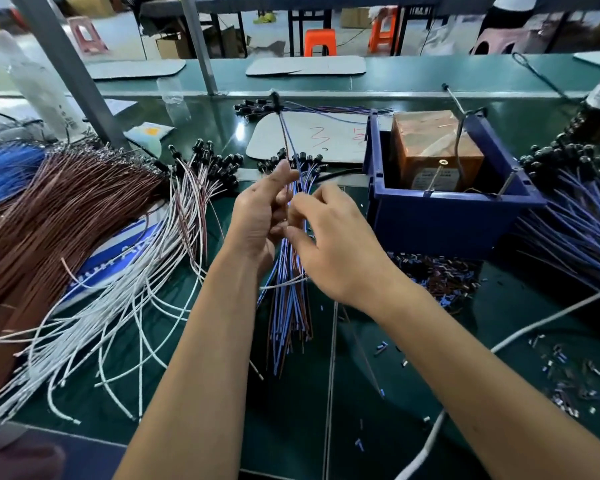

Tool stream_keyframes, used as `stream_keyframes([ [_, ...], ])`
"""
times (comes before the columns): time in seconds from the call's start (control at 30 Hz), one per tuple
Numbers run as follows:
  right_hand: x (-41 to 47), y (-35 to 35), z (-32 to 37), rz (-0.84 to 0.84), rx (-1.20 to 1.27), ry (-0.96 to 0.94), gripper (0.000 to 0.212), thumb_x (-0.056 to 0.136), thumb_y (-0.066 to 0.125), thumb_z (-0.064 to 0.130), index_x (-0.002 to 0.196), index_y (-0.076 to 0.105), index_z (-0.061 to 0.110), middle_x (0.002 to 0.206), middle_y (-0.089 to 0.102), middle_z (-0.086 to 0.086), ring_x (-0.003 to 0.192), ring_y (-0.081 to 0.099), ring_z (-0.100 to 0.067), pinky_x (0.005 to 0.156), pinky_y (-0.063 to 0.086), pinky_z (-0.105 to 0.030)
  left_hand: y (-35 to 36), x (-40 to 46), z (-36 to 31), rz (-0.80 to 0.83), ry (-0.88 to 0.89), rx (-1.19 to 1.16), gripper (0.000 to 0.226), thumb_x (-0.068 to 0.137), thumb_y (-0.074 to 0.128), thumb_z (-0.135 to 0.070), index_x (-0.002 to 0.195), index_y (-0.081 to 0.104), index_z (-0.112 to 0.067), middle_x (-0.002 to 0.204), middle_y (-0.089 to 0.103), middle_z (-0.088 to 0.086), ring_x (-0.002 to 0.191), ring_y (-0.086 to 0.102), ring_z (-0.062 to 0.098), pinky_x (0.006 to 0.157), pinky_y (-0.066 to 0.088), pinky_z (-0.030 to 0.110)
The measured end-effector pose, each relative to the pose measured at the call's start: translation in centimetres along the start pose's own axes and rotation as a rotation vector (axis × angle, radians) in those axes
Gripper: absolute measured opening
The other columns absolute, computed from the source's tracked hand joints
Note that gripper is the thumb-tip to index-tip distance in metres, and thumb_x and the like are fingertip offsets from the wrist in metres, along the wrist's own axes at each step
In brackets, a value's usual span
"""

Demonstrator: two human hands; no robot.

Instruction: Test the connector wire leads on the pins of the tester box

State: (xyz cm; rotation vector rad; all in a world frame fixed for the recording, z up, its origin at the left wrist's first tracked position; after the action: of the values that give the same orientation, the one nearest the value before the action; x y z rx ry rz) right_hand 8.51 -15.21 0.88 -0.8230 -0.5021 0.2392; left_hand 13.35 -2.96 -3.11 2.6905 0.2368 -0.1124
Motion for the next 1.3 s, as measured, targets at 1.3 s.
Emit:
stream_keyframes([
  [1.3,0.7,-6.1,-1.5,0.039,0.422,0.127,0.019,0.101,0.068,0.020,0.086,0.076,0.012,0.060,0.067,0.001,0.050,0.053,-0.005,0.057,0.045,-0.024,-0.8,-0.7,-3.5,0.246,0.102,-1.120,0.031,0.107,0.038,-0.020,0.082,0.056,-0.012,0.059,0.040,-0.003,0.054,0.039,0.013,0.058,0.035,0.022],
])
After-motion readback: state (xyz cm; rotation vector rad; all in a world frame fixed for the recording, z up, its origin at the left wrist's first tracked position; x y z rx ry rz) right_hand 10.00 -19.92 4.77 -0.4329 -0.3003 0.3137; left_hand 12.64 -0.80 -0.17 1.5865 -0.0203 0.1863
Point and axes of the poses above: each hand's wrist, its own x-axis towards the middle knuckle, its own y-axis out of the palm, z = x × y, the point moved 5 cm from there along x, towards the middle knuckle
